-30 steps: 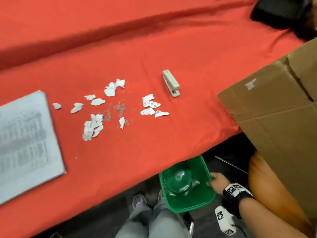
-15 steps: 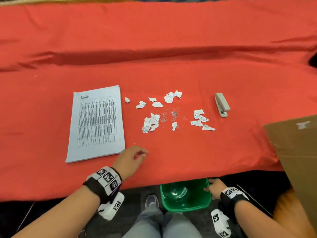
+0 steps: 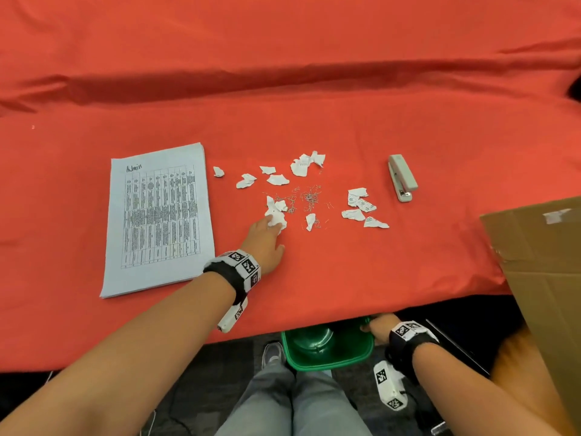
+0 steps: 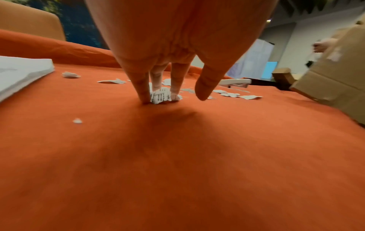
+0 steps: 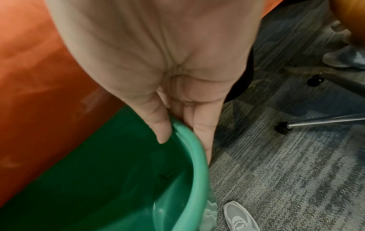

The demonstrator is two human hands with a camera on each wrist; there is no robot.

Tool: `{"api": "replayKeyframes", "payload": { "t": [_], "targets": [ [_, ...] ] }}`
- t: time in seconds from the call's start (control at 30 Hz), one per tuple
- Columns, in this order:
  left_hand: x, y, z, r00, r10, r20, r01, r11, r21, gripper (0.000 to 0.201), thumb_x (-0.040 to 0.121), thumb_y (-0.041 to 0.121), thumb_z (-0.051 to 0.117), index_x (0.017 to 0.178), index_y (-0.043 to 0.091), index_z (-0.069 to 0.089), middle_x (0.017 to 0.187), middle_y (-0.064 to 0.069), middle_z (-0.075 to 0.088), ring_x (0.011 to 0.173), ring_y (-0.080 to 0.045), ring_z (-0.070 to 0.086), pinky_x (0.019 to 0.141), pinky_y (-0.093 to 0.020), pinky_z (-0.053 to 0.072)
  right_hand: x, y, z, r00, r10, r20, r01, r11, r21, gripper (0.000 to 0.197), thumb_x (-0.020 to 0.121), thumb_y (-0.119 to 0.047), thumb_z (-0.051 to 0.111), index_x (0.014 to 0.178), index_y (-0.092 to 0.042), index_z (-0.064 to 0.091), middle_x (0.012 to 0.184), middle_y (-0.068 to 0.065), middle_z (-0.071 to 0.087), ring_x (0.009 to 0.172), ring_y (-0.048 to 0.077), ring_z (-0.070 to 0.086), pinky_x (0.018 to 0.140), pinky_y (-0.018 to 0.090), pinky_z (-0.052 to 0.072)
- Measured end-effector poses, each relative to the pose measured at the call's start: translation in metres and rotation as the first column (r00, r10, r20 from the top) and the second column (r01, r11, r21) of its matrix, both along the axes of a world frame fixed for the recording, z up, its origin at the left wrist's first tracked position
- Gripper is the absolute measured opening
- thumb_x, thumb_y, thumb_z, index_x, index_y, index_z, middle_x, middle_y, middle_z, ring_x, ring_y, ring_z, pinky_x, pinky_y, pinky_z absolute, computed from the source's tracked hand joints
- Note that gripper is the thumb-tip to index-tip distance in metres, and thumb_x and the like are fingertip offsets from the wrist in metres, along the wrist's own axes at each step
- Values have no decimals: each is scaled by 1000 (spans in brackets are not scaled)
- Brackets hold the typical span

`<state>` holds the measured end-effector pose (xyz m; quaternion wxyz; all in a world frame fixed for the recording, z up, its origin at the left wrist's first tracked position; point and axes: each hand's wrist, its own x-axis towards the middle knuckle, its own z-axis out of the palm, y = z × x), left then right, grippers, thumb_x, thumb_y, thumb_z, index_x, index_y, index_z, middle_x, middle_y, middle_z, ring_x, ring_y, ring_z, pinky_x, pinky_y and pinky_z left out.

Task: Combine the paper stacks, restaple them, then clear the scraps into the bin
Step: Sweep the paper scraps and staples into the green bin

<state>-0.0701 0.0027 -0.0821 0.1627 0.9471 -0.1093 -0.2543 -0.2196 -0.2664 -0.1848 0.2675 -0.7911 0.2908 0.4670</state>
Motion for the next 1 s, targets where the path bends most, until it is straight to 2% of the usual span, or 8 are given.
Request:
{"api": "replayKeyframes", "payload": {
  "t": [0.1, 0.23, 0.33, 0.43, 0.57, 0.63, 0.8, 1.0],
  "targets": [
    [-29, -16, 3, 996, -92, -17, 92, 995, -36, 57, 95, 27, 47, 147, 16, 28, 159, -8, 9, 145, -29, 11, 119, -41, 20, 6, -2, 6, 997, 80, 4, -79, 996, -30, 39, 100, -33, 42, 125, -6, 56, 134, 14, 58, 121, 26, 57, 90, 25, 46],
    [-79, -35, 9, 964, -248, -98, 233, 962, -145, 53, 94, 29, 47, 145, 22, 34, 158, -2, 9, 145, -24, 7, 118, -43, 23, 10, -4, 5, 984, 177, -34, -178, 984, -1, 31, 100, -33, 41, 73, -21, 48, 121, 15, 65, 90, 22, 62, 51, 14, 37],
    [-89, -40, 15, 953, -288, -92, 264, 942, -209, 33, 93, 31, 47, 124, 29, 57, 152, 1, 27, 140, -19, 21, 111, -44, 33, 11, -4, 11, 971, 235, -52, -235, 972, 11, 23, 100, -30, 44, 93, -14, 59, 117, 15, 65, 97, 27, 64, 67, 23, 49],
    [-49, -39, 22, 996, -91, 24, 94, 952, -293, 20, 91, 23, 50, 105, 22, 65, 127, 0, 50, 121, -19, 42, 105, -40, 37, 7, -10, 4, 971, 229, -75, -228, 973, 21, 32, 99, -29, 46, 118, -5, 58, 116, 14, 65, 106, 27, 65, 58, 16, 45],
    [26, -30, 25, 991, 82, 106, -59, 977, -207, 40, 90, 19, 54, 130, 21, 53, 139, -11, 42, 131, -30, 37, 111, -40, 30, 5, -14, -3, 992, 108, -69, -104, 993, 64, 35, 96, -26, 52, 119, 0, 58, 120, 17, 65, 106, 30, 65, 86, 38, 56],
    [48, -23, 20, 991, 120, 63, -115, 990, -84, 55, 90, 25, 55, 142, 25, 39, 151, -11, 29, 139, -32, 25, 114, -44, 24, 4, -16, -3, 991, 115, -65, -112, 992, 53, 35, 96, -27, 51, 119, -2, 59, 122, 16, 65, 104, 28, 65, 88, 34, 53],
    [31, -25, 9, 1000, -31, -3, 31, 999, -11, 55, 89, 33, 57, 141, 24, 42, 148, -10, 32, 135, -31, 30, 112, -43, 27, 2, -19, 1, 997, -68, -25, 70, 996, 57, 38, 92, -18, 59, 126, -2, 56, 127, 16, 60, 106, 26, 62, 59, 17, 46],
    [-61, -47, 9, 967, -253, -30, 247, 960, -133, 58, 91, 30, 52, 145, 21, 34, 155, -1, 19, 143, -23, 14, 115, -41, 24, -3, -18, 0, 986, -164, 7, 163, 985, 64, 28, 91, -20, 60, 113, -2, 61, 112, 15, 66, 90, 25, 64, 72, 27, 53]
  ]
}}
